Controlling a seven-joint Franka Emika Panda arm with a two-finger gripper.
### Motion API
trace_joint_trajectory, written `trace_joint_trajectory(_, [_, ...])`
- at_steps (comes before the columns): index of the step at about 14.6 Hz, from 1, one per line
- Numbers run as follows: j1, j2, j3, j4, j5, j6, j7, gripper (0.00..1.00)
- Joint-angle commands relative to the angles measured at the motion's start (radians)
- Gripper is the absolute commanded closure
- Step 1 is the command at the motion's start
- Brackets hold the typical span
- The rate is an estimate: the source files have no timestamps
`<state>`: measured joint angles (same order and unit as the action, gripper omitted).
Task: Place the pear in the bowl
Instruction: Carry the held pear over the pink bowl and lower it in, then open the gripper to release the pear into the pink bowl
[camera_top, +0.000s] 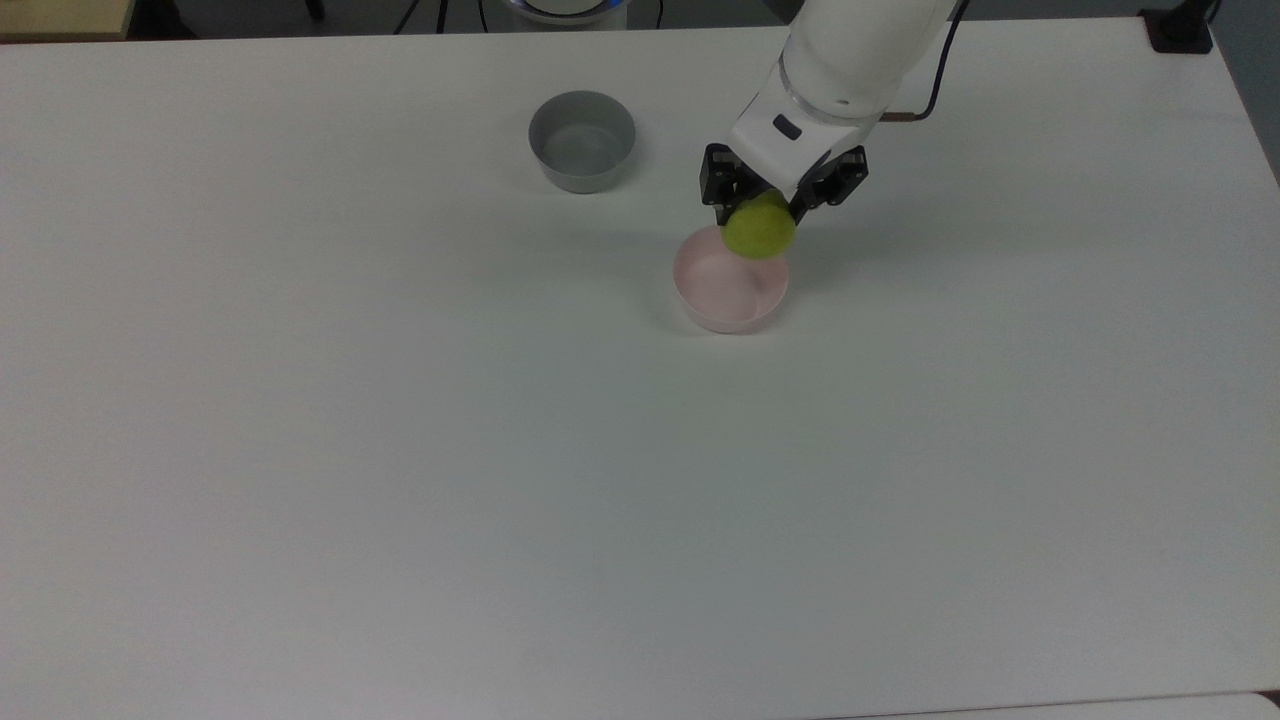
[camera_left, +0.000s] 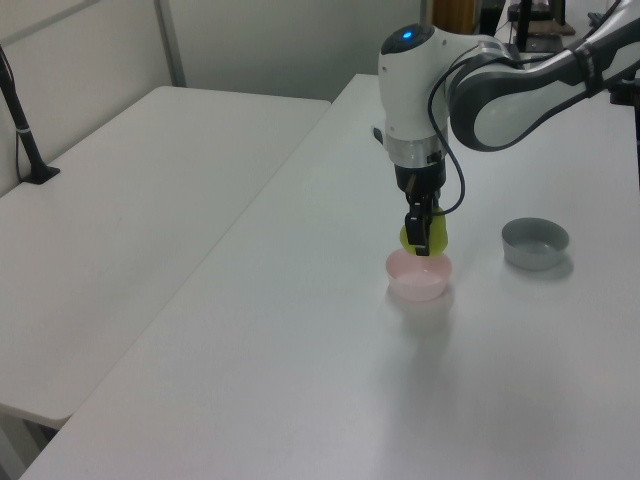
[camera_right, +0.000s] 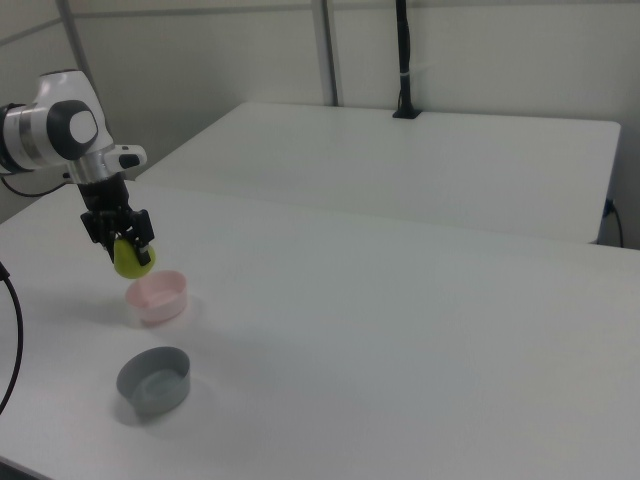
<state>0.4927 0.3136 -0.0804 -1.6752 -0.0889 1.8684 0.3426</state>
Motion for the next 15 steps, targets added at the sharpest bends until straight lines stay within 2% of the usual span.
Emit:
trace_joint_trajectory(1, [0.009, 0.086, 0.002, 0.076, -0.006, 0.043, 0.071, 0.56])
trace_joint_trajectory(7, [0.009, 0.159, -0.004, 0.103, -0.003, 0.072, 0.098, 0.56])
trace_joint_trajectory(15, [-0.009, 0.156, -0.018, 0.1, 0.004, 0.071, 0.062, 0.56])
